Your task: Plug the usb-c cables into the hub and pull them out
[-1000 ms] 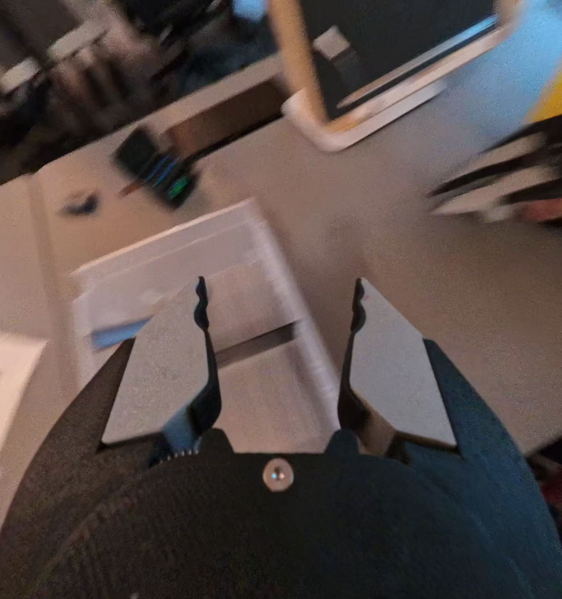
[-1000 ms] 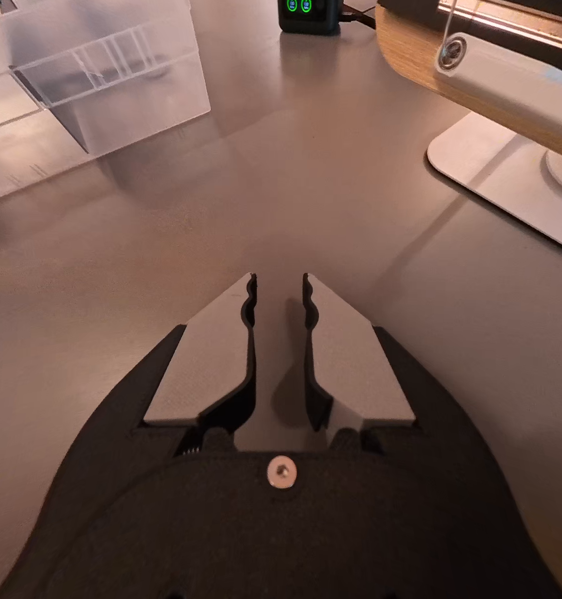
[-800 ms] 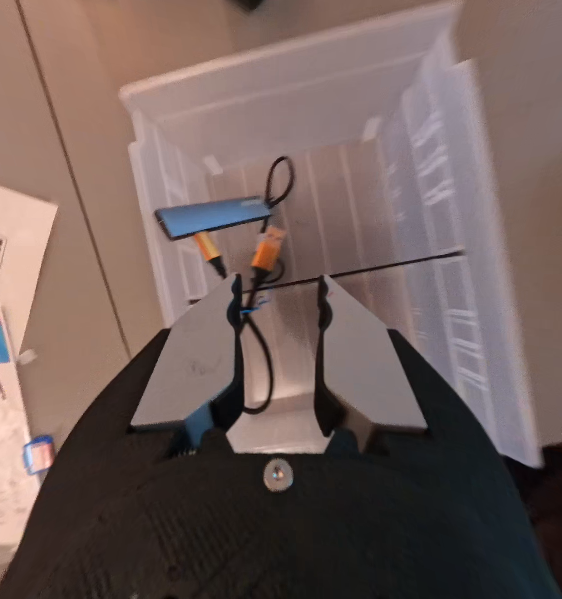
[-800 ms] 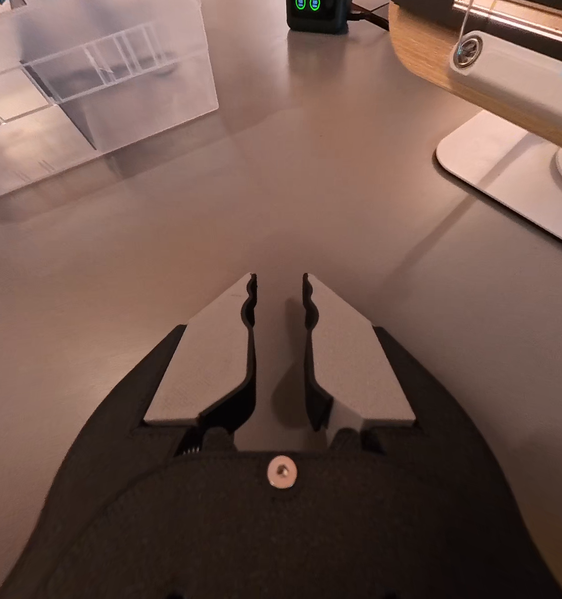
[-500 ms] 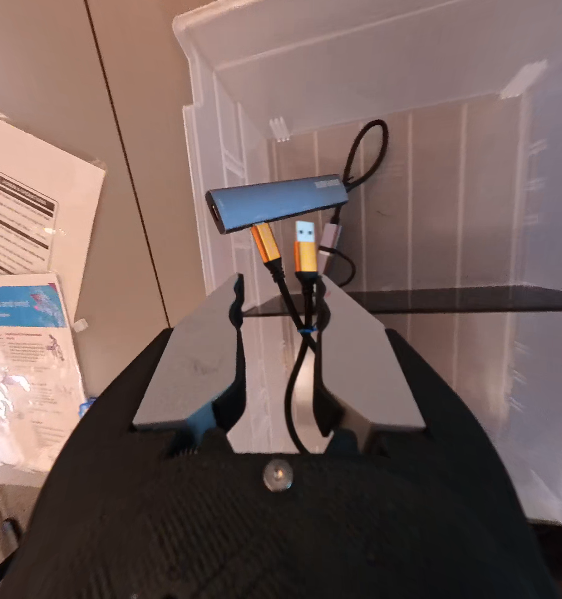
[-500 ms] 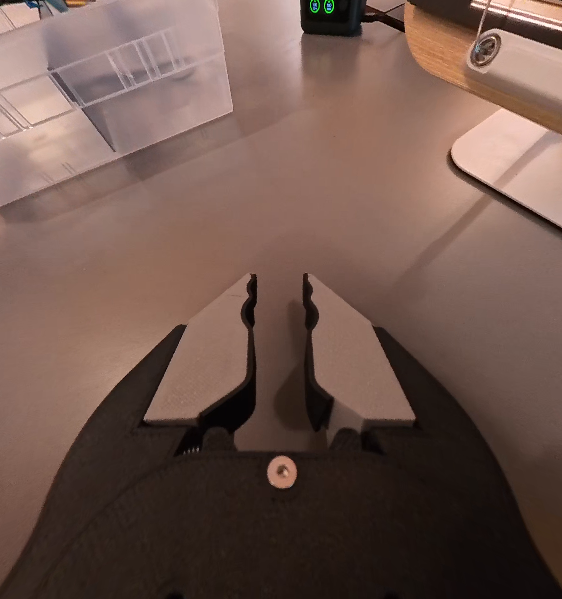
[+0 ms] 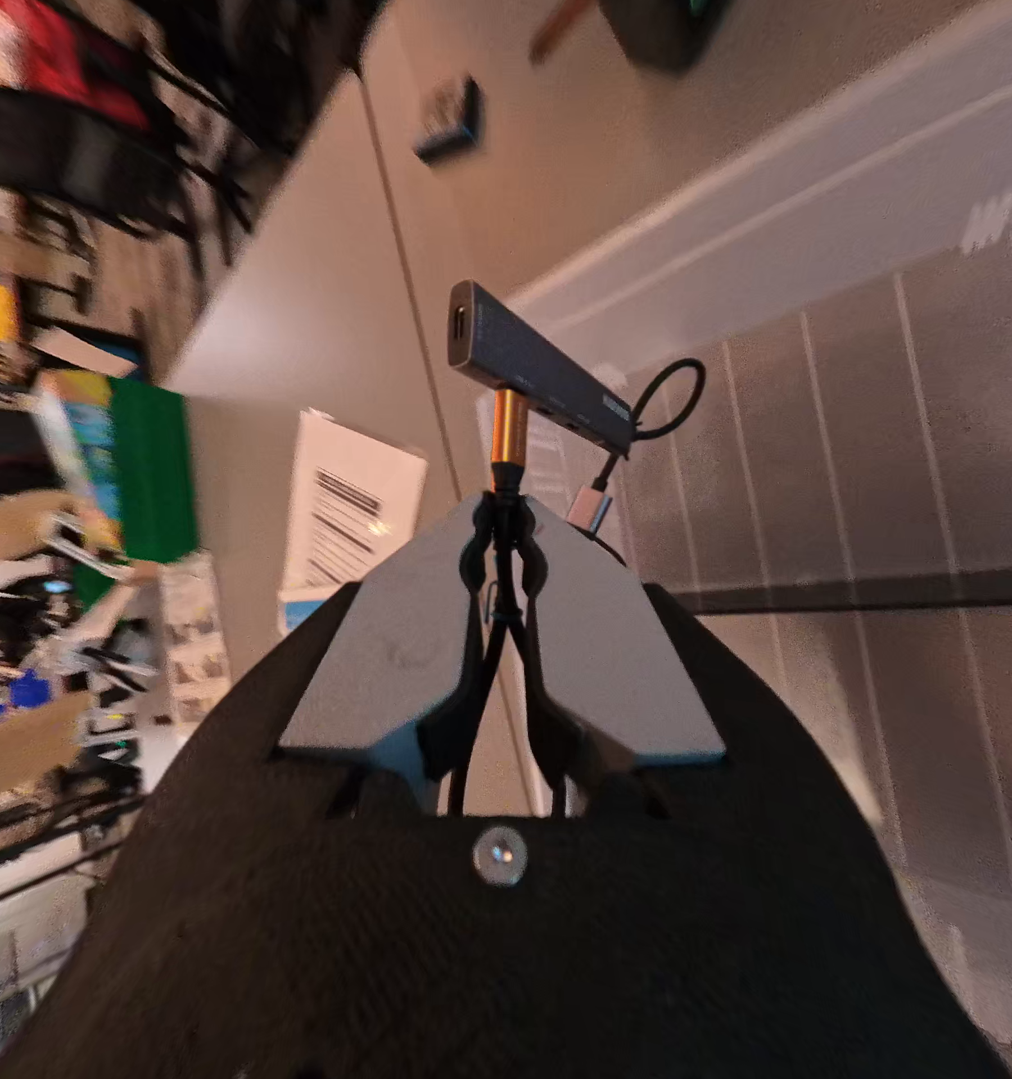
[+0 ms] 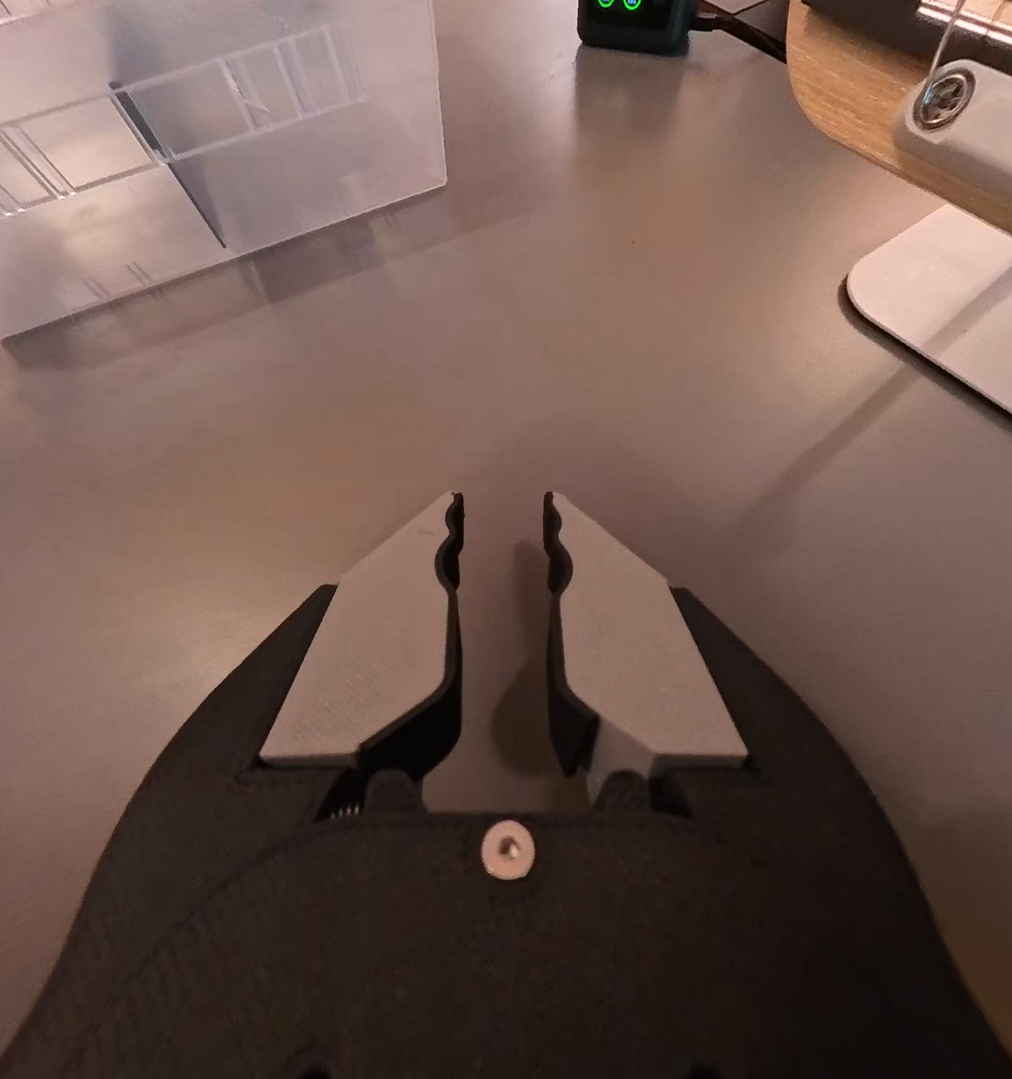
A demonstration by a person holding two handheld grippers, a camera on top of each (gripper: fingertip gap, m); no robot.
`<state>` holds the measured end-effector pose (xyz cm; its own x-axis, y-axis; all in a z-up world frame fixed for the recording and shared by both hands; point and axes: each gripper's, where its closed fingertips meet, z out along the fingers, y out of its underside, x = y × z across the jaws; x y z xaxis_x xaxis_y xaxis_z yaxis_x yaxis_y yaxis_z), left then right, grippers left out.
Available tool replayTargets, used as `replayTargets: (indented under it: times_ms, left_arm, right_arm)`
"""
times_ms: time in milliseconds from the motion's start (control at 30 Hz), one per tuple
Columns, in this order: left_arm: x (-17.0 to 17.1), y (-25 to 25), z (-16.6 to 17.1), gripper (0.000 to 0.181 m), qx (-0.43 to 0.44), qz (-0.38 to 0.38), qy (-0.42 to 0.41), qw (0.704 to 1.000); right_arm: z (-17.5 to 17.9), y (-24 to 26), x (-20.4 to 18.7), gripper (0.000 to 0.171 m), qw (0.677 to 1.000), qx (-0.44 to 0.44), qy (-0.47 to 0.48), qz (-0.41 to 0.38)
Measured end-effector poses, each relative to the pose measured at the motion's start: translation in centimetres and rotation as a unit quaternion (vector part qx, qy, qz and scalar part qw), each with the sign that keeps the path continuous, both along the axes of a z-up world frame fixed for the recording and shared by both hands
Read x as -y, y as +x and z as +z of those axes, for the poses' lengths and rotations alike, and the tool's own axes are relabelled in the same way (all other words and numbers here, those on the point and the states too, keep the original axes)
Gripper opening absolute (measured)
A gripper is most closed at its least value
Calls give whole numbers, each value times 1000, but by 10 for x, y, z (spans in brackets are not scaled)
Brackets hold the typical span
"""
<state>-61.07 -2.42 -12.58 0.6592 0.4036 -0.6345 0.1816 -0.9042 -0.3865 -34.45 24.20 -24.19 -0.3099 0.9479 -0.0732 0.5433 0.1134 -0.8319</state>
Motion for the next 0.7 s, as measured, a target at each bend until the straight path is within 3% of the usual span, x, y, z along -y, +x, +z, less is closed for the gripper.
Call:
replayTargets:
  times_ms: [33,200,333,467,533,700]
  left_arm:
    - [-6,2,16,5,-26,-12,8,1000]
    - [-46,39,75,5,-80,-106,44,990]
    - [-78,97,85,5,-42,-206,30,977]
    - [-101,180,57,4,40,-342,-52,938]
    - [-106,216,38,5,41,-399,-118,908]
    - [-118,283,-6,5,22,-490,-244,836]
  right_arm:
    - [0,0,0,24,1000,-1,-4,0]
    - [17,4,12,28,998,-35,-34,29]
    - [50,16,47,34,984,-93,-96,121]
    - [59,39,86,43,964,-82,-115,226]
    - [63,49,101,46,953,-85,-121,265]
    - [69,70,128,77,928,-85,-141,333]
